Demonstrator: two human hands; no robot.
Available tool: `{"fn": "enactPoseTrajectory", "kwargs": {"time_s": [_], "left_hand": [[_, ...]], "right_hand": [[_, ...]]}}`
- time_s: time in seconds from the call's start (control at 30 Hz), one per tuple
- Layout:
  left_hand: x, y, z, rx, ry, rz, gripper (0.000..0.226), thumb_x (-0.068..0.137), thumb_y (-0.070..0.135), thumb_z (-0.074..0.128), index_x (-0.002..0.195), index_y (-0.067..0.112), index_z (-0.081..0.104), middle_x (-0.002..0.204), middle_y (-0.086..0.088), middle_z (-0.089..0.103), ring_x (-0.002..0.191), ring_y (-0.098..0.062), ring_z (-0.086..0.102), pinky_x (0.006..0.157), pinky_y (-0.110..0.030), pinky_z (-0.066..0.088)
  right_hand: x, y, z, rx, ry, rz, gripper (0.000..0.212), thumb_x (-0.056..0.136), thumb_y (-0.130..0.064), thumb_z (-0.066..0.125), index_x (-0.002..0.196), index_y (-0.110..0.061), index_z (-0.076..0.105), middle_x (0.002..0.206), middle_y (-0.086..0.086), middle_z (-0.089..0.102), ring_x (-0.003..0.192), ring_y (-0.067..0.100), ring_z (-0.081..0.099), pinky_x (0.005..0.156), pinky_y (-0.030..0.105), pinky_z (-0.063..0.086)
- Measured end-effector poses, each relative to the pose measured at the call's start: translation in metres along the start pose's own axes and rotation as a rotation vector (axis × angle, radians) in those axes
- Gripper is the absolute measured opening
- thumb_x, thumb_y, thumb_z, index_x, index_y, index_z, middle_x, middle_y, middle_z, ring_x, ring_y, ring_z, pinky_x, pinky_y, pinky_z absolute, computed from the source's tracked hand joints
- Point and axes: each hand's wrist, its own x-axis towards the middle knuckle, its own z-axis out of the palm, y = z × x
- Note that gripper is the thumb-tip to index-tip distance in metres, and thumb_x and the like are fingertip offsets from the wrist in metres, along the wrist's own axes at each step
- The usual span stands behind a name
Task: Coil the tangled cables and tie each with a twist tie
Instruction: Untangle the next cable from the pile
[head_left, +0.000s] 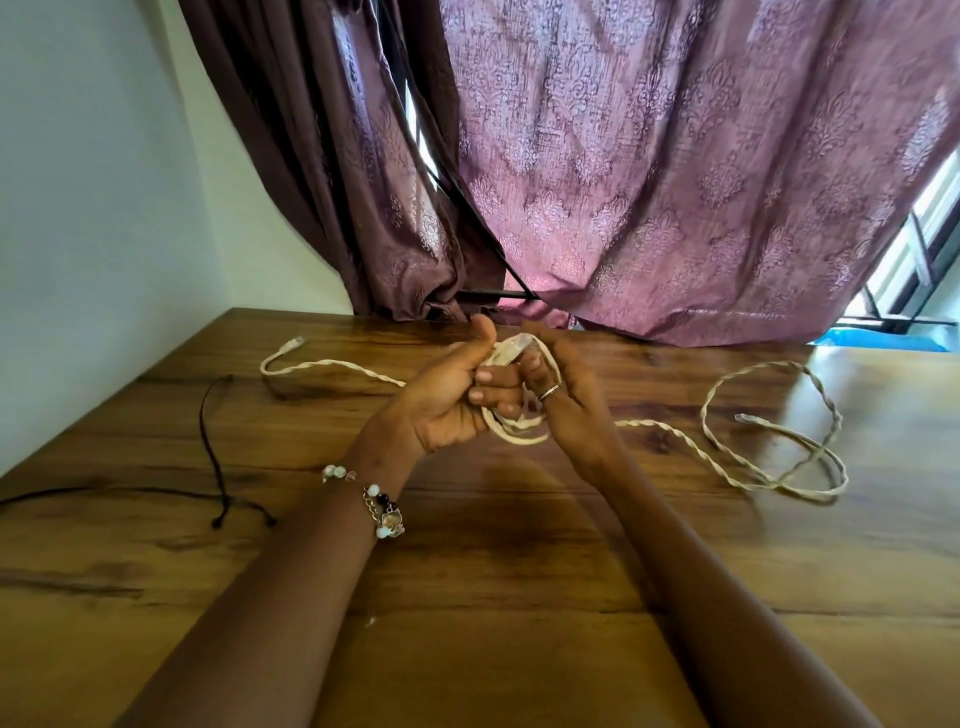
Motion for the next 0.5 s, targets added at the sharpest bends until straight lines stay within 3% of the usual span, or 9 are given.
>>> {"fn": "enactPoseTrajectory", "kwargs": {"time_s": [0.1,0.17,0.23,0.37,0.43,0.5], "left_hand": [[0.0,-0.002,-0.003,0.009,-0.084,-0.036,0.061,0.073,0.05,0.068,0.104,0.0,0.052,0.045,0.01,0.041,0.034,0.001,0.037,0.052,-0.022,0.047],[0.001,-0.005,-0.002,0.011,-0.023,-0.006,0.064,0.071,0.041,0.073,0.112,-0.003,0.051,0.047,0.009,0.041,0.034,0.0,0.037,0.052,-0.022,0.048],[0.002,-0.007,0.007,0.062,0.137,0.048,0.057,0.071,0.038,0.069,0.105,-0.005,0.054,0.046,0.008,0.04,0.032,0.001,0.034,0.048,-0.021,0.046],[0.01,-0.014,0.022,0.172,0.407,0.122,0.043,0.086,0.045,0.054,0.081,0.002,0.056,0.042,0.005,0.039,0.03,0.001,0.03,0.04,-0.017,0.04],[0.012,-0.017,0.025,0.23,0.527,0.15,0.046,0.09,0.051,0.049,0.073,0.008,0.056,0.04,0.004,0.039,0.028,-0.001,0.029,0.038,-0.016,0.039],[0.012,-0.016,0.025,0.244,0.604,0.157,0.05,0.091,0.055,0.044,0.071,0.011,0.058,0.04,0.003,0.037,0.028,-0.002,0.026,0.038,-0.015,0.037]], "right_hand": [[-0.002,0.005,0.008,-0.011,0.091,0.046,0.04,0.095,-0.042,0.045,0.109,-0.01,0.062,0.098,0.013,0.069,0.086,0.026,0.066,0.075,0.044,0.054],[-0.002,0.007,0.012,0.024,0.213,0.065,0.042,0.095,-0.045,0.042,0.095,-0.011,0.065,0.082,0.016,0.066,0.071,0.026,0.062,0.064,0.045,0.052],[-0.002,0.005,0.013,0.003,0.319,0.06,0.043,0.096,-0.048,0.04,0.088,-0.013,0.063,0.072,0.02,0.061,0.063,0.027,0.057,0.057,0.042,0.05],[-0.005,0.002,0.017,-0.045,0.479,0.045,0.034,0.103,-0.026,0.037,0.086,-0.005,0.058,0.065,0.0,0.053,0.054,0.0,0.044,0.048,0.018,0.039],[-0.007,0.003,0.016,-0.1,0.462,0.034,0.022,0.103,-0.019,0.036,0.091,-0.012,0.053,0.067,-0.008,0.052,0.054,-0.003,0.045,0.051,0.016,0.038],[-0.009,0.004,0.012,-0.277,0.346,-0.076,0.019,0.098,-0.016,0.035,0.105,-0.024,0.05,0.077,-0.01,0.056,0.065,-0.004,0.051,0.06,0.015,0.04]]}}
